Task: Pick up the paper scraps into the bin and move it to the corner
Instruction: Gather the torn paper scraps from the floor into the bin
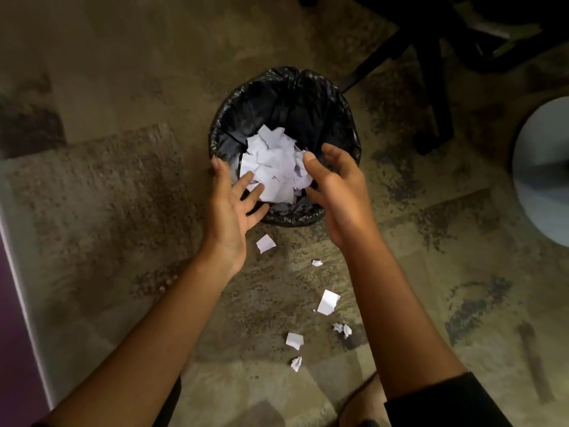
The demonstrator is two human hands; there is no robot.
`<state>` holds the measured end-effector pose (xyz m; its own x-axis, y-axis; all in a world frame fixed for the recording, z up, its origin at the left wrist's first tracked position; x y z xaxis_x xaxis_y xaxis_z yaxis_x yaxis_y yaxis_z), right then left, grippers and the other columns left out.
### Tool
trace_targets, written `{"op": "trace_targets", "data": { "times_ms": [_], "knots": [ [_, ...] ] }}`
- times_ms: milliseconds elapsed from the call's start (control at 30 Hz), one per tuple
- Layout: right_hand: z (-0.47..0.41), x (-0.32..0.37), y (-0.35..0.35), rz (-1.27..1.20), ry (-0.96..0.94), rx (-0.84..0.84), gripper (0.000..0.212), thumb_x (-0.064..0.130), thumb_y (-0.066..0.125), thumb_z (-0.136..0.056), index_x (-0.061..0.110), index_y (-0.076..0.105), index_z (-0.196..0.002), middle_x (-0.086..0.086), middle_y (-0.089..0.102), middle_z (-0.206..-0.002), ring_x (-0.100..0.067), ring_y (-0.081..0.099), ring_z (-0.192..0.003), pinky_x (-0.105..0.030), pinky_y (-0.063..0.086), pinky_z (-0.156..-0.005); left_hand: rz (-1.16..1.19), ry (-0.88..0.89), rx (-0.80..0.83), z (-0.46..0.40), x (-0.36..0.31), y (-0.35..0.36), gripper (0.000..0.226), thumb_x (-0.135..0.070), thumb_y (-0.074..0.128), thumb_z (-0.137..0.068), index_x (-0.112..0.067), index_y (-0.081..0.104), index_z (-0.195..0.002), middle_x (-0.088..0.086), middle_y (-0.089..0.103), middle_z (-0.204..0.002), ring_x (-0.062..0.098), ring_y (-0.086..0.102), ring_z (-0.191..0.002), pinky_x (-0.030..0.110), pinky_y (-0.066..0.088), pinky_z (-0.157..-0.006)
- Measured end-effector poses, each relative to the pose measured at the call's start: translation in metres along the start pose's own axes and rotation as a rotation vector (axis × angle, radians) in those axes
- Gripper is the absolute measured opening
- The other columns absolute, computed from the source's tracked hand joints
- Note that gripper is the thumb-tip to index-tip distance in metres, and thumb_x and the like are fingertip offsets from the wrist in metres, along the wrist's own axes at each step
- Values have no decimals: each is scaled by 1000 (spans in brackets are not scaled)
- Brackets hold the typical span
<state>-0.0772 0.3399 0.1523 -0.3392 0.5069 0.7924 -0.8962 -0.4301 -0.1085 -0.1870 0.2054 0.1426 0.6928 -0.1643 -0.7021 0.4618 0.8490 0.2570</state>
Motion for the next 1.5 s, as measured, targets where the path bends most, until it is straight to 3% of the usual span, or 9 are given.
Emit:
{"op": "trace_targets", "data": {
  "times_ms": [133, 300, 400, 500, 667, 900, 1133, 1300, 1500],
  "knots": [
    [12, -33, -32, -68, 0, -104, 33, 18, 75, -101, 14, 68, -134, 3, 74, -113, -9, 74, -107, -40, 64, -99, -256, 137, -12, 7, 37, -25, 49, -49, 40, -112, -18, 57, -147, 7, 75, -130, 21, 75, -117, 40, 61, -99],
    [27, -111, -109, 3, 74, -286, 25, 13, 72, -102, 13, 71, -127, -2, 71, -114, -14, 71, -99, -36, 67, -83, -756, 271, 40, 19, 116, -63, 20, -27, 63, -106, -25, 68, -125, -11, 74, -118, 6, 72, -104, 29, 59, -86],
    [35, -175, -158, 101, 216, -388, 23, 14, 71, -103, 18, 70, -125, -6, 71, -118, -18, 70, -96, -37, 65, -77, -1011, 129, 96, 11, 169, -89, 36, -18, 70, -101, -23, 63, -136, 1, 68, -131, 9, 68, -112, 45, 59, -97],
    [46, -262, -209, 255, 359, -457, 24, 23, 72, -99, 20, 70, -122, -10, 72, -113, -25, 71, -84, -49, 66, -79, -1204, -17, 107, 2, 203, -98, 52, -18, 73, -98, -11, 56, -147, 17, 59, -144, 33, 63, -129, 38, 49, -102],
    [45, -424, -283, 522, 470, -438, 50, 42, 70, -85, 9, 73, -123, -20, 76, -110, -46, 73, -99, -62, 61, -89, -1452, -104, 41, -40, 244, -97, 75, -31, 75, -97, -5, 39, -158, 25, 36, -163, 44, 42, -148, 51, 38, -117],
    [23, -444, -287, 661, 328, -401, 64, 31, 62, -104, 9, 42, -161, -27, 41, -154, -45, 47, -140, -48, 41, -116, -1582, 109, 82, -136, 298, -89, 105, -64, 67, -89, -21, 13, -169, 25, 14, -175, 49, 14, -161, 64, 21, -127],
    [32, -473, -261, 835, 204, -196, 90, 59, 65, -96, 9, 34, -163, -19, 42, -147, -44, 44, -137, -55, 47, -107, -1690, 163, 137, -128, 347, -80, 105, -76, 46, -91, -21, 8, -171, 21, -11, -178, 53, -12, -161, 69, 6, -127],
    [46, -490, -234, 897, 163, -144, 114, 75, 72, -78, 2, 36, -157, -21, 47, -140, -43, 47, -130, -55, 46, -110, -1671, 141, 267, -92, 381, -70, 106, -68, 60, -92, -23, 5, -171, 15, -19, -178, 52, -20, -160, 73, 12, -126],
    [43, -501, -192, 822, 218, -71, 120, 32, 94, -61, 11, 29, -159, -21, 33, -157, -41, 36, -142, -49, 43, -118, -1703, 134, 375, -61, 412, -46, 106, -70, 59, -91, -25, 6, -171, 10, -23, -177, 52, -26, -158, 74, 7, -127]
  ]
}}
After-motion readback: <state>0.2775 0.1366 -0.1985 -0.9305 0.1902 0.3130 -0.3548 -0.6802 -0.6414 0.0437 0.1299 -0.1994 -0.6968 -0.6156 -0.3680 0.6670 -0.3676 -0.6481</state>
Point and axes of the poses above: each hand's wrist, its own z-axis away from the middle knuckle, its own y-axis out of the palm, x = y × z, the point moved 4 cm from there along -z, towards the middle knuckle
